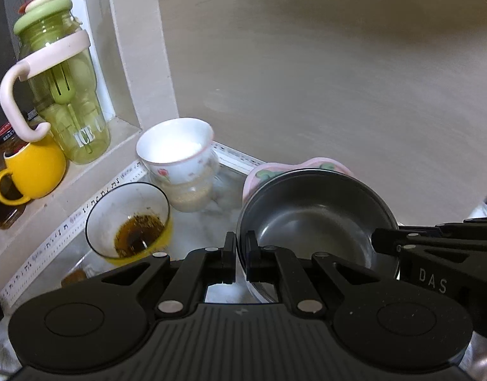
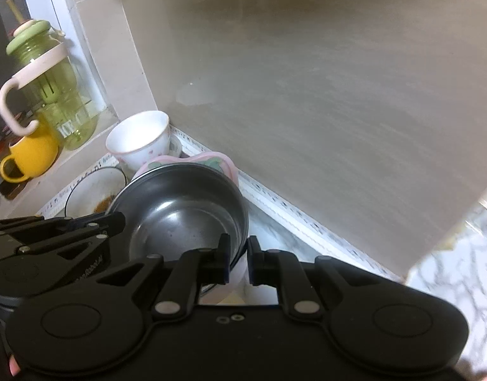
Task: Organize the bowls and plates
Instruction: 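Lift the pot with both grippers and carry it over the steel bowl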
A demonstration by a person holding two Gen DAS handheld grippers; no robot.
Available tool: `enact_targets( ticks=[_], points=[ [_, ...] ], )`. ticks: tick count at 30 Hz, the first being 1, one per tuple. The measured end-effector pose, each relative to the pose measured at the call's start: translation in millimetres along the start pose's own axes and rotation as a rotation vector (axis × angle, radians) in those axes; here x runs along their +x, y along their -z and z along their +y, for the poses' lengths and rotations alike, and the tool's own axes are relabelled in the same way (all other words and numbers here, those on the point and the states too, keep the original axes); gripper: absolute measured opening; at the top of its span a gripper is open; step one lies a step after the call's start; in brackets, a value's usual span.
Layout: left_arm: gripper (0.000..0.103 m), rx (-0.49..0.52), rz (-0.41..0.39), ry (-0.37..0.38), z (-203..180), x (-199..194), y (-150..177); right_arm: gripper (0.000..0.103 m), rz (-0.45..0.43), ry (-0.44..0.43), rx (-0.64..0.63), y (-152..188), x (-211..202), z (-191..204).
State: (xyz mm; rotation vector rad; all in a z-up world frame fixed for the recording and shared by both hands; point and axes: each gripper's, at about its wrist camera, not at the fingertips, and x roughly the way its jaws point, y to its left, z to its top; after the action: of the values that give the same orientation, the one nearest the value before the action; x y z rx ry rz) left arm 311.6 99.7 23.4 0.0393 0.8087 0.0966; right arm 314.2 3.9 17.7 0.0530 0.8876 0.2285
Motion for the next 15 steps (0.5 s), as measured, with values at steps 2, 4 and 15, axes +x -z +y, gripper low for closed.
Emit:
enact_targets(
  ticks=[2,4,15],
  points=[
    [0.004,0.016,-0.008,0.003,-11.7,-13.4,6.3,0.011,-0.002,0.001,0.001,9.1,-12.1,-6.1],
    [0.004,0.023,-0.018,0.007,-21.1,-25.2,12.2,0.011,-0.006,0.001,0.007,18.1,-24.6,-13.0],
    [0.004,0.086,-0.027,0.088,-103.3,-72.1,49.5,0.012,-0.029,0.033,0.054,66.4,-91.6,-77.9]
  ],
)
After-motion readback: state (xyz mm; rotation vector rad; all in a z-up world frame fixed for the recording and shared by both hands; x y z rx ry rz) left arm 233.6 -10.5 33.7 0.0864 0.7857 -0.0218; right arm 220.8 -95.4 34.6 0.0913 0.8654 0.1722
